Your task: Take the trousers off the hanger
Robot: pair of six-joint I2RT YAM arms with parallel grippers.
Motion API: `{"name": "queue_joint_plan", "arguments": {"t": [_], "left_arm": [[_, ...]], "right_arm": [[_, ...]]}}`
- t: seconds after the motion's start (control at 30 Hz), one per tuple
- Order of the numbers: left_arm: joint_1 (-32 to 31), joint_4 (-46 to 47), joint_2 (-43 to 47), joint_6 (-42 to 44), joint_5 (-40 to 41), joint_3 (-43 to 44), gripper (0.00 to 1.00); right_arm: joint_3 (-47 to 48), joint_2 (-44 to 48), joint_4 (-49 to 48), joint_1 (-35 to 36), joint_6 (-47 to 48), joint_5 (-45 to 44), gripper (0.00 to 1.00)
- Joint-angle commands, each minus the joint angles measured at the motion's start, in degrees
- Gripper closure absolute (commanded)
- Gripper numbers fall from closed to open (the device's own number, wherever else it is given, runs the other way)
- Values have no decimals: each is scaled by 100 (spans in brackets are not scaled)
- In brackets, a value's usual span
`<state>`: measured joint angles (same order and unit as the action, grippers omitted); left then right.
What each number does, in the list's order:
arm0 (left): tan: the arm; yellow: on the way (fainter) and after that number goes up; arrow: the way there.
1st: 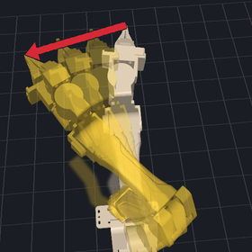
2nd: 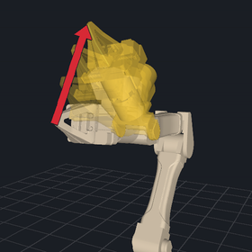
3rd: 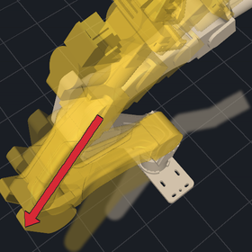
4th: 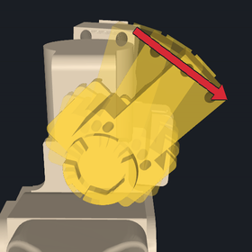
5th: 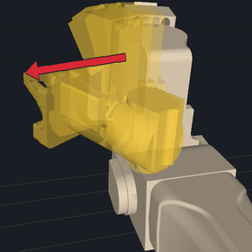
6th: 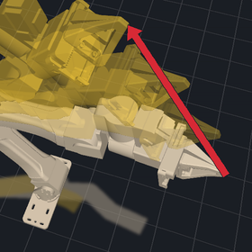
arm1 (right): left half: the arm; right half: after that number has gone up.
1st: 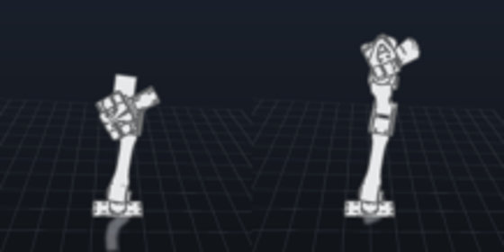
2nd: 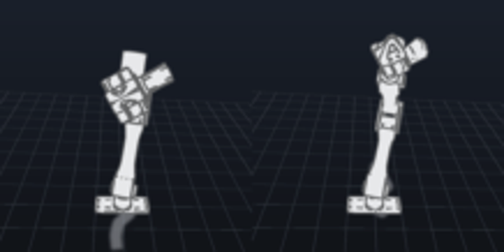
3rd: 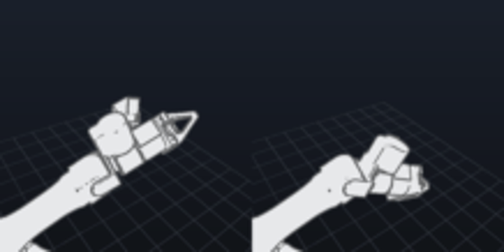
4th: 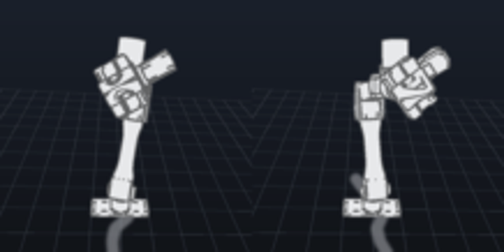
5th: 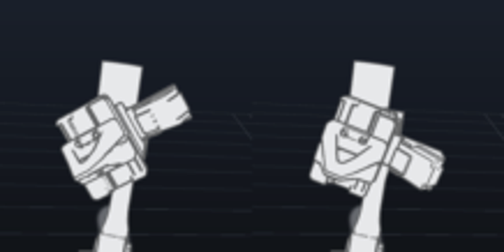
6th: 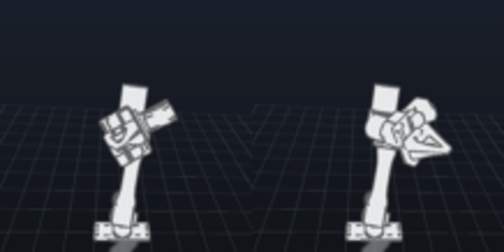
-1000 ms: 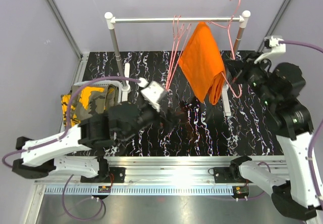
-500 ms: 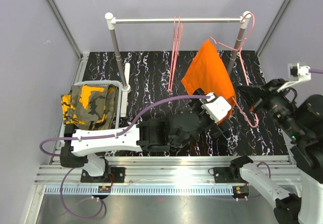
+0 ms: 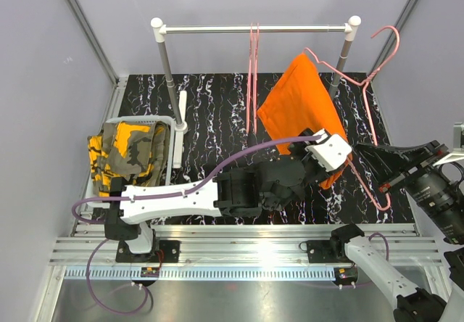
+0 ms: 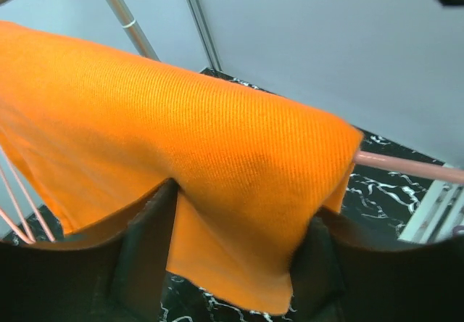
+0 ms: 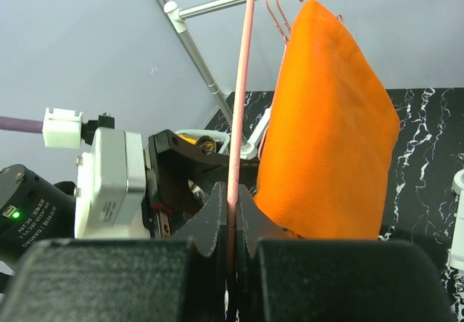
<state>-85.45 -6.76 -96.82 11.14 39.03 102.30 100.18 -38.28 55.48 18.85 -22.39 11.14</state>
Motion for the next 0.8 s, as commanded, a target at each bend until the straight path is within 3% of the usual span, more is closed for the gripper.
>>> {"name": "queue_joint_plan", "arguments": {"t": [0.0,0.03,0.1,0.27,0.33,0.4,0.5,0.6,0.77], "left_arm": [[20,255,-13,125,281,334,52],[20,211,-22,134,290,360,68],[20,132,13,100,272,378,72],[20,44,207,55,132,255,52],[20,17,233,99,184,246,49],[20,69,190,195,411,264,67],[20,262,128,318,667,281,76],[20,360,119,302,685,360,100],[11,447,242,284,764,343,100]], "right_arm": [[344,119,-1479,5,-3,231,100],[344,119,-1462,4,15,188,100],[353,76,-1365,13,103,64,100],[230,40,-1356,5,165,-41,100],[256,5,-1365,13,156,-33,100],[291,5,-1400,4,113,37,100],[370,5,-1418,13,25,204,100],[336,-12,-1383,13,42,249,100],[116,-126,-1128,13,279,-154,100]]}}
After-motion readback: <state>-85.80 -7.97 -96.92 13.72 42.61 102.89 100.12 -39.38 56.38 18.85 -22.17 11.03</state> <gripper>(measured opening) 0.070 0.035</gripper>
